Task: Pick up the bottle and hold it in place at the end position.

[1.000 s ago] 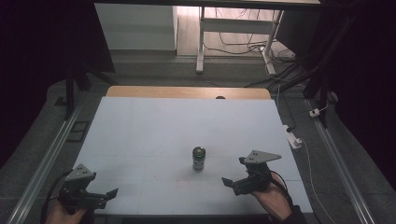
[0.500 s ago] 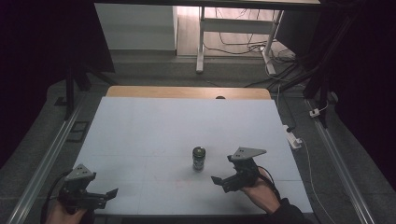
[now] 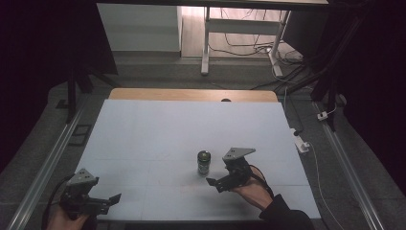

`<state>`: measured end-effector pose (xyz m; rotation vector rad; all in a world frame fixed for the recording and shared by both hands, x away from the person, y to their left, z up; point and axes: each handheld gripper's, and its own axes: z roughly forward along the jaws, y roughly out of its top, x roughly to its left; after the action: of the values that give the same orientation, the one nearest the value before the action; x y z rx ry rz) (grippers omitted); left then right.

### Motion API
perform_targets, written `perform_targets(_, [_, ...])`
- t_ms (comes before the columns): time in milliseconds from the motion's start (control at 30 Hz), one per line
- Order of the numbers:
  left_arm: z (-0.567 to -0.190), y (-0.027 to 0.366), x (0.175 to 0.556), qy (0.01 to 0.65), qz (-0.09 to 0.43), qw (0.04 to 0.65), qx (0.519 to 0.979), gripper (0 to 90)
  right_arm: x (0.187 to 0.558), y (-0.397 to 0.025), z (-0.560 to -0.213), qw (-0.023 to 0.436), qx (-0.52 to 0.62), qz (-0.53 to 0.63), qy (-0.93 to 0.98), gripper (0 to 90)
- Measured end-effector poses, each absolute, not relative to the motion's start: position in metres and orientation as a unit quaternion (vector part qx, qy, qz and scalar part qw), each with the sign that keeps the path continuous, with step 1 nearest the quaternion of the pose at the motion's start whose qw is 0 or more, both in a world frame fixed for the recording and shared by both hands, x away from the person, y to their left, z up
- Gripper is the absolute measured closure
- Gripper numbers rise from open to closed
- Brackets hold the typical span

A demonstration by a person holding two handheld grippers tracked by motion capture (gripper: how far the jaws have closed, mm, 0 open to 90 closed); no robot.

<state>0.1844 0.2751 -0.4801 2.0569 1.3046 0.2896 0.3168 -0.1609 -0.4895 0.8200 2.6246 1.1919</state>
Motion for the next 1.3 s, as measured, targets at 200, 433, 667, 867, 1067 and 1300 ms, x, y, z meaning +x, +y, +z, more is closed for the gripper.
perform_targets(200, [-0.48,0.275,0.184,0.5,0.111,0.337,0.79,0.2,0.324,-0.147,-0.497,0.068,0.264,0.384,0.882,0.0])
perform_targets(433, [-0.48,0.274,0.184,0.498,0.111,0.335,0.792,0.3,0.334,-0.139,-0.505,0.08,0.25,0.38,0.887,6.6])
perform_targets(667, [-0.48,0.274,0.184,0.498,0.111,0.335,0.792,0.4,0.338,-0.135,-0.506,0.087,0.227,0.389,0.888,29.7])
perform_targets(867, [-0.48,0.274,0.184,0.498,0.111,0.333,0.793,0.4,0.339,-0.135,-0.506,0.084,0.214,0.392,0.891,46.5])
perform_targets(1067, [-0.481,0.274,0.185,0.497,0.11,0.333,0.794,0.4,0.337,-0.134,-0.505,0.097,0.193,0.39,0.895,52.4])
perform_targets(1300, [-0.481,0.274,0.185,0.497,0.11,0.333,0.794,0.5,0.335,-0.132,-0.504,0.104,0.193,0.384,0.897,52.7])
